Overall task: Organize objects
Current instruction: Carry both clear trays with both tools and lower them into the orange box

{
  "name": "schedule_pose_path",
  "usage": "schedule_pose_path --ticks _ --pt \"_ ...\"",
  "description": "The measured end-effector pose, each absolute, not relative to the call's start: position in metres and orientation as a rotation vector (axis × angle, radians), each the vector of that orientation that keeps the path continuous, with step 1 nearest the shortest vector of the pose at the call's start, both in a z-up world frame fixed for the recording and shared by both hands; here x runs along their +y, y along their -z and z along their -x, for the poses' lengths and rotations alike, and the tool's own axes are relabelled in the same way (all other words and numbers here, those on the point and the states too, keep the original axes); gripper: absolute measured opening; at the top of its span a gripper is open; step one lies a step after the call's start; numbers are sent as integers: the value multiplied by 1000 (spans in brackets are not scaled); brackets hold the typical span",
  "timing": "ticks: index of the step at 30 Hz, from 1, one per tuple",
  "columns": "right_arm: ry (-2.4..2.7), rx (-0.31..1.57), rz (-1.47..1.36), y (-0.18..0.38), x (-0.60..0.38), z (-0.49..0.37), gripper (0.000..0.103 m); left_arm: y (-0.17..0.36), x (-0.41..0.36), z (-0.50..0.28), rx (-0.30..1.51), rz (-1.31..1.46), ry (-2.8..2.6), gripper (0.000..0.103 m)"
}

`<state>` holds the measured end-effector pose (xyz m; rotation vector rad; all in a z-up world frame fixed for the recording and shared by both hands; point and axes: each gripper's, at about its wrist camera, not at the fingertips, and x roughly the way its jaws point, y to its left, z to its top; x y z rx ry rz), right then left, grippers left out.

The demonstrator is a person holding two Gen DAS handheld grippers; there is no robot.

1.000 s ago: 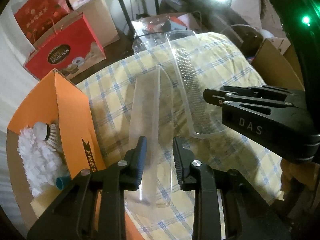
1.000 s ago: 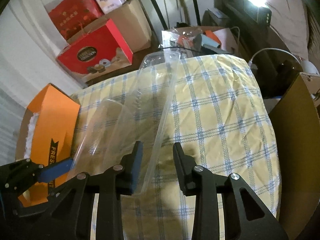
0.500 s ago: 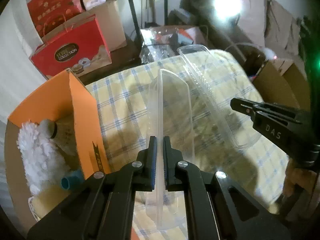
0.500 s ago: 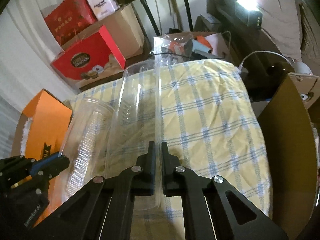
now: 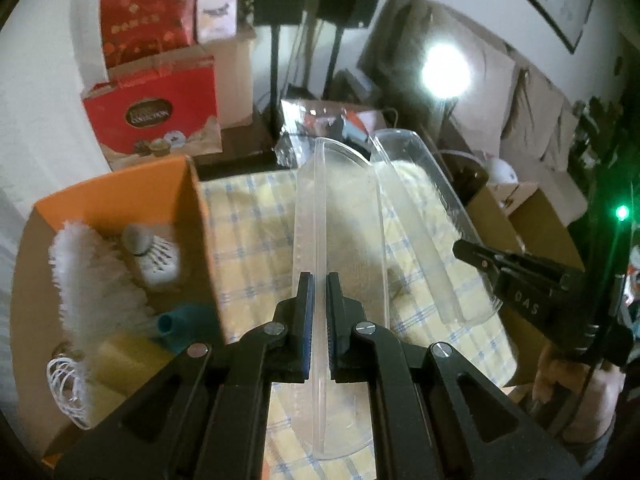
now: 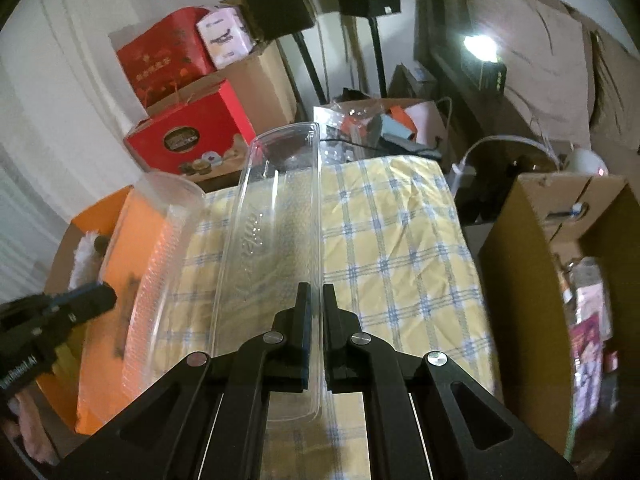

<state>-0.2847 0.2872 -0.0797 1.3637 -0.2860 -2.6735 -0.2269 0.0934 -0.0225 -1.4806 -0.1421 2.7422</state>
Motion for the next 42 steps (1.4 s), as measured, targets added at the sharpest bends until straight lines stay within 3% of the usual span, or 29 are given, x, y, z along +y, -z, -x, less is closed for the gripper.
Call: schedule_pose_path --ticks 9,30,42 --pt "2610 -262 -1257 42 251 265 4 -20 25 184 -236 1394 -2861 6" --pt "2373 -199 -1194 26 99 258 4 -11 -121 115 -427 1470 -3046 6" --pt "2184 -324 -1308 61 23 277 4 31 -139 118 -292 1642 -3086 6"
